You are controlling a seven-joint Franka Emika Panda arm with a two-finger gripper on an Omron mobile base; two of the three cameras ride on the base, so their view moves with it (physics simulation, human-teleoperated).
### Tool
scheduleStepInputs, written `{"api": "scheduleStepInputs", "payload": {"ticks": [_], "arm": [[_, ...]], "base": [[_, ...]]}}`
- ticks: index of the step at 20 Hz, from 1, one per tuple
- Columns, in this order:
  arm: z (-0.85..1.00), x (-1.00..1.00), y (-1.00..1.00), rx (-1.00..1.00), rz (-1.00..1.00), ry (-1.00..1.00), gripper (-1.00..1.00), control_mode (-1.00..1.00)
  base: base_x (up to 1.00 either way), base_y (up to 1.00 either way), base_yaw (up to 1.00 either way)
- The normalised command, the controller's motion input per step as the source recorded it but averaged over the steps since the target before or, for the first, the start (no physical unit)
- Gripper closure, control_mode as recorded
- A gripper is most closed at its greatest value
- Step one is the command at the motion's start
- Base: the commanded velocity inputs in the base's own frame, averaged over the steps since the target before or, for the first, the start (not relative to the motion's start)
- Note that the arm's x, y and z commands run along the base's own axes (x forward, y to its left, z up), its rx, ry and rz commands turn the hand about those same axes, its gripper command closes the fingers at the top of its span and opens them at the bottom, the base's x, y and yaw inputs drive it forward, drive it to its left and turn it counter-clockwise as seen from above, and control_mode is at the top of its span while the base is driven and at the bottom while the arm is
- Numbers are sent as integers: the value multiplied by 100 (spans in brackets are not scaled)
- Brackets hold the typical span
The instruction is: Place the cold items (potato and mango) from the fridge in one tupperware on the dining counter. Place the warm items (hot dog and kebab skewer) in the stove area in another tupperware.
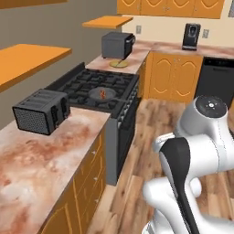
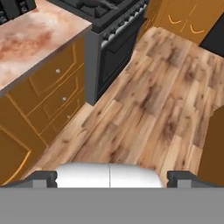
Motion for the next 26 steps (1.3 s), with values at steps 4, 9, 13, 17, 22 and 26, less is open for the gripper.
{"api": "scheduleStepInputs", "payload": {"ticks": [4,9,13,17,22,26], "arm": [[0,0,0,0,0,0,-100,100],[0,0,0,0,0,0,-100,100],[0,0,0,0,0,0,-100,100],[0,0,0,0,0,0,-100,100],[0,0,0,0,0,0,-100,100],[0,0,0,0,0,0,-100,100]], "base": [[100,-35,5],[100,-35,25],[94,-51,34],[83,-43,42],[41,-18,57],[35,-9,62]]}}
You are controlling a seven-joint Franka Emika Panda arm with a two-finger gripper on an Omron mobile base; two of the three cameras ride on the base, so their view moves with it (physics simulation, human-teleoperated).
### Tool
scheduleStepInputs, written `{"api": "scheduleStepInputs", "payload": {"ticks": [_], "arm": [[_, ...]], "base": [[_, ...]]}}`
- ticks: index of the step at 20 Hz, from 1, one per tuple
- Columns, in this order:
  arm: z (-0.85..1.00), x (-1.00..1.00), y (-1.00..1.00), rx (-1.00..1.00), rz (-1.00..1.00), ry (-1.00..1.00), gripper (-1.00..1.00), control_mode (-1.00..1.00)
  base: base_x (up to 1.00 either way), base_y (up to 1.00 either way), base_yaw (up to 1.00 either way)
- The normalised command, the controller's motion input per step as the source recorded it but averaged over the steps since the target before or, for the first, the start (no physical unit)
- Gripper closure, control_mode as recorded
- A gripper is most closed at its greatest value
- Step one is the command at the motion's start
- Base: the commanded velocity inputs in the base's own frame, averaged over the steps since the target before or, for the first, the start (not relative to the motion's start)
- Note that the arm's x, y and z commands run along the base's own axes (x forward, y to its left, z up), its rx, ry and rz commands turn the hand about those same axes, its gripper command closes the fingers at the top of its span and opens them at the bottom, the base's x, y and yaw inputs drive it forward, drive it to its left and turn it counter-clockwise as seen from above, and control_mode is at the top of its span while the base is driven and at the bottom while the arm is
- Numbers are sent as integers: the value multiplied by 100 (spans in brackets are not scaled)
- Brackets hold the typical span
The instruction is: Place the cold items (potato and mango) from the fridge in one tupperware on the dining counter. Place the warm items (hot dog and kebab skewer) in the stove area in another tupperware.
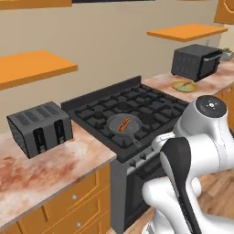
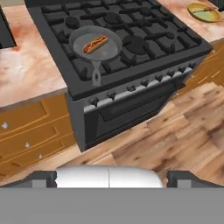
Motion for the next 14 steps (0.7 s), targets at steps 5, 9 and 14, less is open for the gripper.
{"api": "scheduleStepInputs", "payload": {"ticks": [5,9,14], "arm": [[0,0,0,0,0,0,-100,100],[0,0,0,0,0,0,-100,100],[0,0,0,0,0,0,-100,100]], "base": [[80,-35,44],[68,-33,17],[25,-2,6]]}}
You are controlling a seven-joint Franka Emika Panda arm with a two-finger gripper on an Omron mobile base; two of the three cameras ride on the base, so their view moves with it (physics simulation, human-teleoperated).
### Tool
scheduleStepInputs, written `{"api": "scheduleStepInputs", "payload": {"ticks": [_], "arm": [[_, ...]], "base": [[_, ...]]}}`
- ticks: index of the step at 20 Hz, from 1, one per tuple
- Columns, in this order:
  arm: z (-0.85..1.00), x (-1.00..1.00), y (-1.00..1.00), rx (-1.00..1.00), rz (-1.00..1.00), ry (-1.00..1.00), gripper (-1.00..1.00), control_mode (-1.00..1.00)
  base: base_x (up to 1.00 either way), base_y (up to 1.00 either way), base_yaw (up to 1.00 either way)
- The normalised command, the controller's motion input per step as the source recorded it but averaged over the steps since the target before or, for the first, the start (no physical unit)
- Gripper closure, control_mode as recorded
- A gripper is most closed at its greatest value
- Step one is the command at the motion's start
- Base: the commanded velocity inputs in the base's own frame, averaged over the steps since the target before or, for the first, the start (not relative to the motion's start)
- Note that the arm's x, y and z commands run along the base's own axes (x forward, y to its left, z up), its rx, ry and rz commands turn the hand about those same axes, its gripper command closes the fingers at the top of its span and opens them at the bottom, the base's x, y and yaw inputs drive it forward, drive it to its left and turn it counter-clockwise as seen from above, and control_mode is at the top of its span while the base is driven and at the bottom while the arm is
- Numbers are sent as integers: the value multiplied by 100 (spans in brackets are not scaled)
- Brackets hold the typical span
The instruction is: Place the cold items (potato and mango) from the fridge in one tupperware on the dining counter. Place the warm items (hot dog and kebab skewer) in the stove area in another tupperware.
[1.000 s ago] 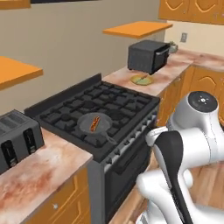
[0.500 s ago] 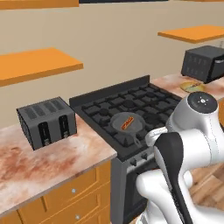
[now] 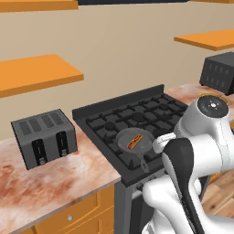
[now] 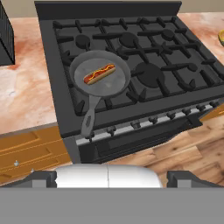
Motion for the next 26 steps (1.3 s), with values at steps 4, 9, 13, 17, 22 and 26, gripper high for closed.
{"api": "scheduleStepInputs", "payload": {"ticks": [4,9,13,17,22,26], "arm": [[-2,45,0,6,0,10,-100,-100],[-38,80,2,19,-19,18,-100,-100],[-57,52,4,19,-25,16,-100,-100],[-52,37,24,8,-35,13,-100,-100],[-20,38,-1,2,-30,0,-100,-100],[-12,50,-6,0,-14,0,-100,-100]], "base": [[44,3,0],[0,0,0],[0,0,0],[0,0,0],[0,0,0],[0,0,0]]}}
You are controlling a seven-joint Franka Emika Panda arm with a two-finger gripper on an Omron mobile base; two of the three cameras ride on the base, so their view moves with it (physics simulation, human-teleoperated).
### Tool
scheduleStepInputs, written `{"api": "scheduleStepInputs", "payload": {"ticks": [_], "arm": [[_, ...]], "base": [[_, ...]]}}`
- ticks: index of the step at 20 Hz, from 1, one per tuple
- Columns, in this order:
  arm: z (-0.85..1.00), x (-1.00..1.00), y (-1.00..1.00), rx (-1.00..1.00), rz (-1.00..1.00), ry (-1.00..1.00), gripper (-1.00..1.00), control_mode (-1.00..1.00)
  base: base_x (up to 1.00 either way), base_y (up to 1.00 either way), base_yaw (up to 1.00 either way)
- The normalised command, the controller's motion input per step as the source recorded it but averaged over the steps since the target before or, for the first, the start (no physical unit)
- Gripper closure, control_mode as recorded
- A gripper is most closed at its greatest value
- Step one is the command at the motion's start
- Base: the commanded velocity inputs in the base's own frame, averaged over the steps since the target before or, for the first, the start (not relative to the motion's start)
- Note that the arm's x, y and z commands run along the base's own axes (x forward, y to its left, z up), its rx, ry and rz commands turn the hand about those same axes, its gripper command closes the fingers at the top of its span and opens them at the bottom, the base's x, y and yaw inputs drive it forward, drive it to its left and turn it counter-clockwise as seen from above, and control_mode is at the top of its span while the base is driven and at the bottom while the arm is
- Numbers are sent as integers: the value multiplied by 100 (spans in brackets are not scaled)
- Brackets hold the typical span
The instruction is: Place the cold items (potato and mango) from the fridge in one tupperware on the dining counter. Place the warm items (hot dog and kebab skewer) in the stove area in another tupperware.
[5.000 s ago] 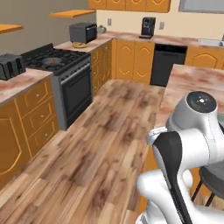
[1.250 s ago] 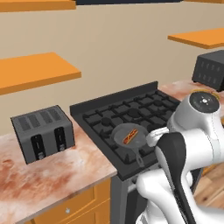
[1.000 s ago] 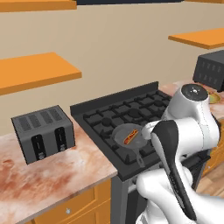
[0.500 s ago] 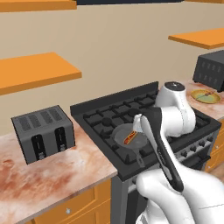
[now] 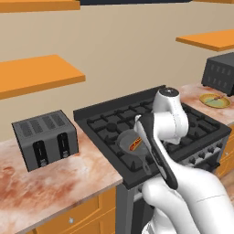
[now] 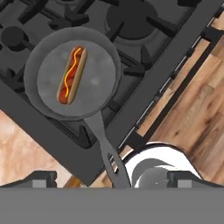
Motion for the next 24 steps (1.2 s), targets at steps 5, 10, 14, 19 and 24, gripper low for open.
{"api": "scheduleStepInputs", "payload": {"ticks": [5,10,14,19,24], "arm": [[-19,54,-5,2,-3,4,-100,-100],[-37,56,-2,0,0,11,-100,-100],[-46,51,-1,0,0,12,-100,-100],[-35,47,-1,3,0,6,-100,-100],[-27,35,0,4,0,2,-100,-100]], "base": [[0,0,0],[0,0,0],[0,0,0],[0,0,0],[0,0,0]]}}
